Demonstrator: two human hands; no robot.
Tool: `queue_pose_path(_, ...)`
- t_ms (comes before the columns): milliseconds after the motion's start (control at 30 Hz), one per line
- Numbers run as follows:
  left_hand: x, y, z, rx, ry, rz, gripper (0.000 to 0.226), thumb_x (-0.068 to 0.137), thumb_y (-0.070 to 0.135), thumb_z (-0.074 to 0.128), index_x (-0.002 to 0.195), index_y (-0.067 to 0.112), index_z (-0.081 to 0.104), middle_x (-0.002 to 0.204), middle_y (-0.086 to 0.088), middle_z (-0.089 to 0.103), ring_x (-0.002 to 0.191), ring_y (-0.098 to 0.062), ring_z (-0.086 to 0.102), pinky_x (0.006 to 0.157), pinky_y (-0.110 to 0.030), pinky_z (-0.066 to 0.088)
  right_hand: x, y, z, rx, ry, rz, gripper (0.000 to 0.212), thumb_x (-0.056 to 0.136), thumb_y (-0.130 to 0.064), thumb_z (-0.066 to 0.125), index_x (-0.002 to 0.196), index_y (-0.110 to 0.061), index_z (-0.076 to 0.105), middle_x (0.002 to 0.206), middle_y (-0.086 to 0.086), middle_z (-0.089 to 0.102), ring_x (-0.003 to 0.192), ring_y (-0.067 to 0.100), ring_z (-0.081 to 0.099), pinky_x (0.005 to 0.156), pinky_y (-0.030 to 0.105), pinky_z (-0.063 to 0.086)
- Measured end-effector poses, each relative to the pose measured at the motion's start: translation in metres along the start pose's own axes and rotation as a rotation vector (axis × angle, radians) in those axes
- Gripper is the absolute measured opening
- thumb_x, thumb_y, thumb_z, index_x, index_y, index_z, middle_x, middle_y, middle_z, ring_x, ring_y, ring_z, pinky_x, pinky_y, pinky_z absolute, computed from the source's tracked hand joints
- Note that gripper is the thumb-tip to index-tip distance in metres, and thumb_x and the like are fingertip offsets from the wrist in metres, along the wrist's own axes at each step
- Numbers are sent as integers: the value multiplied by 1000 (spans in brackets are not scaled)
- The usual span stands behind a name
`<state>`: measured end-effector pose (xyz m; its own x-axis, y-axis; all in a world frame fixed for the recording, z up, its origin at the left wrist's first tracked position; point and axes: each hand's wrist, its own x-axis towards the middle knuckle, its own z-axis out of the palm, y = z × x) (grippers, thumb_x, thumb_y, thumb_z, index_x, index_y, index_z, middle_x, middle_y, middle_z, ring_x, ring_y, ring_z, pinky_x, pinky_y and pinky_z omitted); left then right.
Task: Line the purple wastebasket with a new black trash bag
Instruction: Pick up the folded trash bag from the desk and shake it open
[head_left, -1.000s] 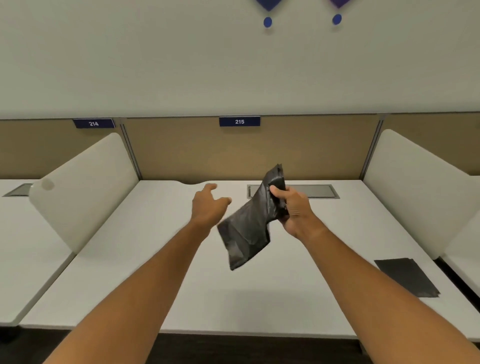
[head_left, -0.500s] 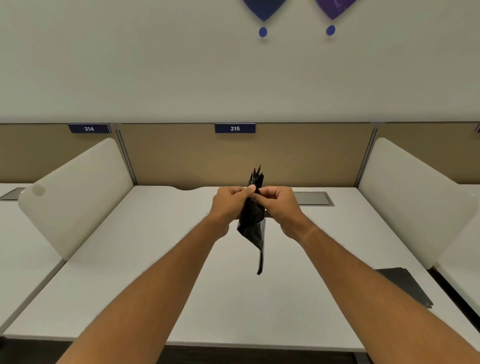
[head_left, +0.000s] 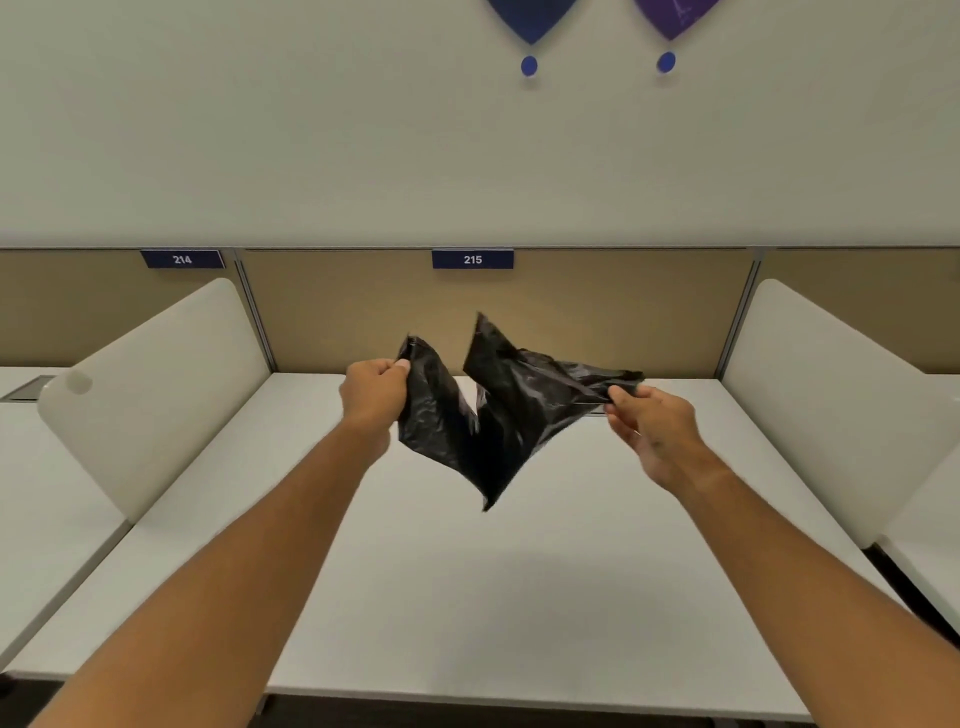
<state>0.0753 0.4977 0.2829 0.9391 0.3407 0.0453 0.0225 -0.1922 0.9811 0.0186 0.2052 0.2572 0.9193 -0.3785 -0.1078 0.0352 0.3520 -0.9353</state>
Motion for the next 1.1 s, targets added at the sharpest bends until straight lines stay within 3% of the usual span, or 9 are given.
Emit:
queue_pose_path(133, 16, 0, -17, -17, 69, -25, 19, 90, 24, 57, 78, 12, 64, 87, -14, 64, 81, -28, 60, 81, -47, 56, 9, 6, -41, 17, 277, 99, 9, 85, 2, 59, 89, -6, 62, 94, 18, 65, 72, 22, 66, 60, 28, 53)
queue_pose_path(267, 26, 1, -34, -30, 167, -66, 25, 87, 22, 58, 62, 19, 54, 80, -8, 57, 76, -24, 52, 67, -36, 47, 10, 22, -80, 44, 445, 214, 27, 84, -2, 51, 111, -1, 57, 108, 22, 63, 96, 32, 64, 68, 34, 55)
queue_pose_path(400, 42, -10, -56, 36, 255, -124, 22, 85, 20, 61, 69, 6, 55, 80, -7, 57, 83, -28, 54, 70, -35, 44, 3, 27, -96, -40, 491, 236, 24, 88, -11, 51, 110, -2, 56, 108, 20, 62, 93, 33, 61, 74, 38, 55)
queue_pose_path(500, 47, -26, -69, 106, 288, -176, 22, 85, 20, 62, 100, 3, 64, 97, -12, 58, 91, -33, 57, 73, -35, 46, 3, 14, -81, -24, 432, 163, 25, 87, -6, 48, 108, 2, 59, 101, 18, 61, 84, 30, 60, 71, 38, 52)
queue_pose_path(633, 42, -51, -81, 188, 269, -267, 16, 86, 14, 60, 92, 0, 57, 102, -17, 59, 88, -38, 58, 77, -41, 52, 5, -14, -49, -18, 251, 42, 22, 86, 0, 58, 106, 4, 65, 98, 19, 68, 86, 29, 65, 64, 36, 56)
queue_pose_path(767, 31, -67, -82, 228, 129, -351, 29, 85, 12, 60, 105, -8, 61, 110, -27, 65, 96, -42, 65, 86, -48, 54, 7, -36, -11, -107, 25, -101, 20, 92, 1, 51, 103, -2, 67, 91, 12, 72, 80, 24, 68, 64, 35, 59)
queue_pose_path(900, 10, -38, -50, 307, -51, -129, 21, 85, 18, 69, 92, -1, 66, 101, -23, 68, 98, -38, 64, 85, -44, 52, 8, -47, 28, -234, -174, -208, 13, 93, -3, 55, 97, -6, 68, 84, 7, 73, 71, 15, 70, 61, 28, 57)
queue_pose_path(967, 1, -13, -27, 278, -119, 20, 22, 85, 22, 68, 96, 3, 69, 102, -17, 68, 101, -33, 63, 86, -41, 53, 6, -48, 47, -310, -265, -263, 10, 91, -4, 60, 92, -8, 70, 77, 2, 74, 68, 11, 69, 59, 23, 55)
queue_pose_path(1100, -17, 44, 18, 157, -283, 293, 26, 87, 30, 66, 108, 14, 64, 97, -1, 65, 91, -15, 62, 71, -25, 47, 1, -47, 76, -466, -343, -348, 20, 87, -1, 66, 78, -18, 72, 70, -5, 72, 64, 5, 65, 57, 18, 53)
